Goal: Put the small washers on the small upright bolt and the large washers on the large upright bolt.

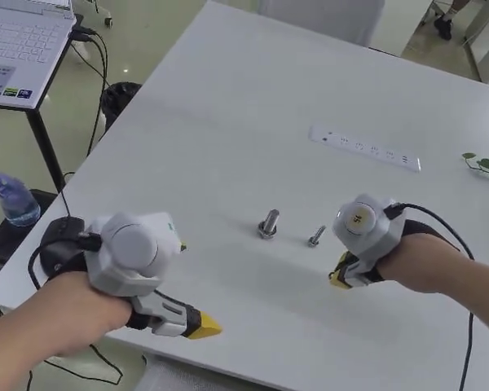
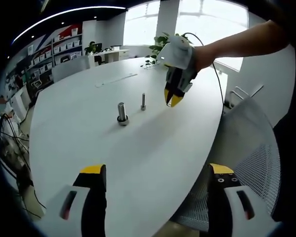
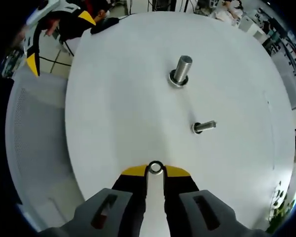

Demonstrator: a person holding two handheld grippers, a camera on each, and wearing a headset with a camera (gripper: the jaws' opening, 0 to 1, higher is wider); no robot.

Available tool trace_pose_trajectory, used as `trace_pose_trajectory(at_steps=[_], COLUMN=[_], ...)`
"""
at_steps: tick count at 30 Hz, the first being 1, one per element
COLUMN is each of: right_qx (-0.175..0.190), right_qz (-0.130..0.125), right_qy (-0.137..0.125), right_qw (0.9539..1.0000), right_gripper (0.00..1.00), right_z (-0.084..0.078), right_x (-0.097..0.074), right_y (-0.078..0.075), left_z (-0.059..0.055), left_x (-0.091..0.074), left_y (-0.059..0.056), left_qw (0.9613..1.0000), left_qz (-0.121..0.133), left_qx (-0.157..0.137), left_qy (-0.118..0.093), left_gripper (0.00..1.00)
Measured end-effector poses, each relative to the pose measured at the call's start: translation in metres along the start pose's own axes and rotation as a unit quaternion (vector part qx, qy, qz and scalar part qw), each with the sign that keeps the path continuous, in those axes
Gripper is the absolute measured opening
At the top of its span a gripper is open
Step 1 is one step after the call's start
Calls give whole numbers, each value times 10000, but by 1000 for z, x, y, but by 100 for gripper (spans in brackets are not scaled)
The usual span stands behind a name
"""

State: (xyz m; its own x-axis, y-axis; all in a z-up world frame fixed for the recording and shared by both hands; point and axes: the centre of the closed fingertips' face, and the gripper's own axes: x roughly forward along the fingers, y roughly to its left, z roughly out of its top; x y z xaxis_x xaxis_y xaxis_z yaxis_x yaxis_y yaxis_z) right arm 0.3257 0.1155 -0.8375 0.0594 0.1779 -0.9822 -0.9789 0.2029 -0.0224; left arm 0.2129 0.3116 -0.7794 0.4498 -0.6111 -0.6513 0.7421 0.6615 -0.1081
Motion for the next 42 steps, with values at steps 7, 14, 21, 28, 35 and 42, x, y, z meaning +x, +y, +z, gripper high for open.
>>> trace_pose_trajectory(at_steps=[7, 14, 21, 28, 35, 42], right_qx=[19, 53, 49, 32, -7, -74], right_qz=[-66, -108, -175, -220, -281, -302], right_qy=[-62, -152, -208, -253, -329, -373], right_qw=[10000, 9998, 9996, 9994, 9991, 9988], right_gripper=[12, 12, 12, 12, 12, 12], right_z=[0, 8, 15, 27, 40, 54], right_x=[-5, -10, -14, -16, -20, -27], right_y=[-14, -28, -42, -52, -60, -56], left_z=[4, 3, 4, -1, -3, -2], left_x=[3, 8, 10, 10, 10, 11], left_y=[4, 0, 2, 2, 5, 10], left_qw=[9999, 9999, 9999, 9998, 9998, 9997], left_qz=[78, 7, 21, 14, 19, 28], left_qx=[-74, -125, -155, -179, -208, -230], left_qy=[-55, -10, -31, 16, 26, 34], left_gripper=[95, 99, 99, 98, 97, 97])
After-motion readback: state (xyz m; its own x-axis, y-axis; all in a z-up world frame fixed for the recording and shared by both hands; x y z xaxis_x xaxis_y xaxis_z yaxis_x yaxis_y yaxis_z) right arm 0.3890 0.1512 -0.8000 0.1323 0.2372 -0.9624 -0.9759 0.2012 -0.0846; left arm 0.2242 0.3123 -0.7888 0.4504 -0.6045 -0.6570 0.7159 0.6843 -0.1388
